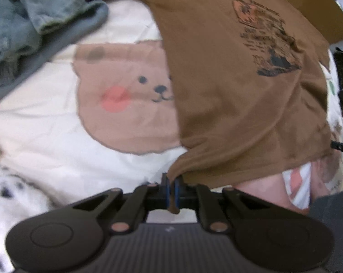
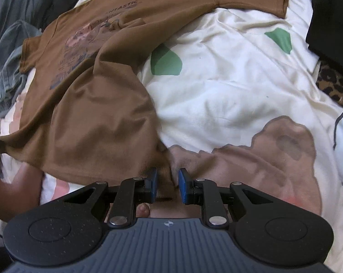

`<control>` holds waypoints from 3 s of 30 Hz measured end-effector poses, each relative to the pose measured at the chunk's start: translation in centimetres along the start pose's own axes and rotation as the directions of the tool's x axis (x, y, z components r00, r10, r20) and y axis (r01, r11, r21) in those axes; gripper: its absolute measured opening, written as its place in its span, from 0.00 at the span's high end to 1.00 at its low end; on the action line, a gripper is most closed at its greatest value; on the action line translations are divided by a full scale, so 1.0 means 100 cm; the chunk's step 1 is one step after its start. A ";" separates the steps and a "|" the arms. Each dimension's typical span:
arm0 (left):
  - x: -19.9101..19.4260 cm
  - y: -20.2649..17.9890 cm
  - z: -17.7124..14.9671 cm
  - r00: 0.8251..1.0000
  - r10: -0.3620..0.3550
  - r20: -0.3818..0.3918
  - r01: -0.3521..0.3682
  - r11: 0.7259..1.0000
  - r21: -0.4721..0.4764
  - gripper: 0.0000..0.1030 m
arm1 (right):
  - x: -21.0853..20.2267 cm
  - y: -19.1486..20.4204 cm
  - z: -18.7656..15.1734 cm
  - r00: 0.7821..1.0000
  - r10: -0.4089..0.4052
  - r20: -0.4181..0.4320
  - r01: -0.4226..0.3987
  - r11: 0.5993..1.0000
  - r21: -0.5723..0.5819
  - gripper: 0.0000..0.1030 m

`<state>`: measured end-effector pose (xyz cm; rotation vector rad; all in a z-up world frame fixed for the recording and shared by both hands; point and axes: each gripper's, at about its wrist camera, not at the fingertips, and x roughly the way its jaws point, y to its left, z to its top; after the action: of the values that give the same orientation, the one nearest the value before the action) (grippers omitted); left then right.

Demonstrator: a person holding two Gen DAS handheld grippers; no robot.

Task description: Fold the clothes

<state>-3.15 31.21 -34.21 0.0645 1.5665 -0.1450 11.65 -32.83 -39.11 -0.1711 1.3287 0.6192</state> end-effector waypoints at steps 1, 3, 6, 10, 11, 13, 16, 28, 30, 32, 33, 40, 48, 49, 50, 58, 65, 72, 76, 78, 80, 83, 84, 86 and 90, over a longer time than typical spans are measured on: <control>-0.001 0.001 0.001 1.000 0.015 0.009 -0.015 1.000 -0.015 0.96 | 0.002 0.000 0.000 1.000 0.003 -0.001 -0.003 1.000 -0.002 0.79; -0.007 0.007 0.008 0.999 0.032 0.028 -0.031 0.999 -0.036 0.96 | 0.004 -0.002 0.001 1.000 0.015 0.000 -0.015 1.000 0.005 0.79; -0.016 0.009 0.018 0.997 0.054 0.053 -0.052 0.998 -0.033 0.96 | 0.013 0.001 0.001 1.000 0.028 -0.013 -0.027 1.000 0.008 0.79; -0.026 0.006 0.031 0.993 0.081 0.086 -0.080 0.997 -0.010 0.96 | 0.026 0.009 -0.002 0.999 -0.001 -0.044 0.000 1.000 -0.026 0.78; -0.028 0.006 0.033 0.992 0.088 0.094 -0.088 0.996 -0.006 0.96 | 0.027 0.009 -0.003 0.999 -0.005 -0.047 0.004 1.000 -0.020 0.76; -0.033 0.007 0.039 0.989 0.102 0.110 -0.103 0.995 0.001 0.96 | 0.027 0.007 -0.003 0.999 -0.004 -0.051 0.004 1.000 0.004 0.76; -0.034 0.008 0.046 0.984 0.117 0.133 -0.118 0.993 -0.001 0.96 | 0.028 0.007 -0.005 0.997 -0.003 -0.072 0.004 1.000 0.009 0.76; -0.027 0.007 0.051 0.975 0.152 0.163 -0.154 0.988 0.001 0.96 | 0.035 0.019 -0.007 0.996 -0.040 -0.082 0.036 0.998 -0.042 0.72; -0.027 0.007 0.051 0.976 0.150 0.157 -0.152 0.988 -0.004 0.96 | 0.035 0.014 -0.004 0.995 -0.043 -0.095 0.041 0.999 -0.015 0.85; -0.029 0.005 0.051 0.977 0.149 0.153 -0.150 0.989 -0.007 0.96 | 0.034 0.007 -0.001 0.994 -0.023 -0.110 0.028 0.999 0.044 0.92; -0.029 0.004 0.051 0.977 0.149 0.150 -0.149 0.989 -0.008 0.96 | 0.034 0.006 0.001 0.993 -0.017 -0.117 0.024 0.998 0.061 0.94; -0.055 -0.020 0.054 0.975 0.118 0.188 -0.119 0.993 -0.006 0.96 | 0.006 0.005 0.024 0.992 -0.011 -0.128 0.024 0.995 0.098 0.97; -0.081 -0.053 0.048 0.979 0.012 0.203 -0.012 1.000 -0.005 0.97 | -0.068 0.006 0.055 0.999 -0.040 -0.034 0.044 0.993 0.114 0.97; -0.085 -0.057 0.045 0.978 0.001 0.208 0.000 1.000 -0.002 0.97 | -0.076 0.006 0.058 0.999 -0.046 -0.029 0.049 0.993 0.110 0.97; -0.089 -0.060 0.043 0.977 -0.009 0.212 0.010 1.000 -0.003 0.97 | -0.085 0.007 0.059 0.998 -0.052 -0.024 0.054 0.993 0.105 0.97; -0.100 -0.069 0.018 0.976 -0.081 0.200 0.089 0.996 -0.030 0.97 | -0.141 0.013 0.060 0.995 -0.102 -0.009 0.103 0.992 0.067 0.97; -0.059 -0.071 -0.016 0.991 -0.106 0.082 0.112 0.991 -0.071 0.97 | -0.146 -0.006 0.034 0.985 -0.165 -0.058 0.170 0.981 0.096 0.97; -0.013 -0.058 -0.040 0.996 -0.090 -0.013 0.087 0.985 -0.151 0.97 | -0.107 -0.028 -0.002 0.973 -0.181 -0.143 0.203 0.967 0.157 0.97; 0.008 -0.055 -0.044 0.996 -0.063 -0.060 0.052 0.983 -0.174 0.97 | -0.086 -0.032 -0.017 0.969 -0.178 -0.173 0.210 0.959 0.189 0.97; 0.016 -0.053 -0.046 0.995 -0.059 -0.081 0.042 0.980 -0.197 0.97 | -0.077 -0.037 -0.023 0.966 -0.177 -0.187 0.214 0.955 0.205 0.97; 0.024 -0.053 -0.048 0.993 -0.052 -0.101 0.031 0.979 -0.201 0.97 | -0.072 -0.042 -0.029 0.965 -0.178 -0.193 0.219 0.951 0.219 0.97; 0.036 -0.055 -0.052 0.991 -0.040 -0.129 0.013 0.980 -0.198 0.97 | -0.064 -0.048 -0.034 0.965 -0.177 -0.194 0.220 0.947 0.233 0.97; 0.041 -0.055 -0.053 0.990 -0.033 -0.137 0.006 0.981 -0.195 0.97 | -0.061 -0.049 -0.035 0.965 -0.177 -0.192 0.220 0.947 0.236 0.97; 0.049 -0.055 -0.057 0.989 -0.024 -0.146 -0.006 0.980 -0.197 0.97 | -0.056 -0.052 -0.038 0.966 -0.177 -0.187 0.219 0.946 0.240 0.97; 0.061 -0.050 -0.065 0.990 -0.029 -0.137 -0.006 0.970 -0.242 0.97 | -0.047 -0.059 -0.048 0.973 -0.164 -0.162 0.203 0.942 0.267 0.97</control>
<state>-10.26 26.82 -40.04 -0.1286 1.7144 0.0433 10.09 -41.38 -37.25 -0.1050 1.4999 0.2580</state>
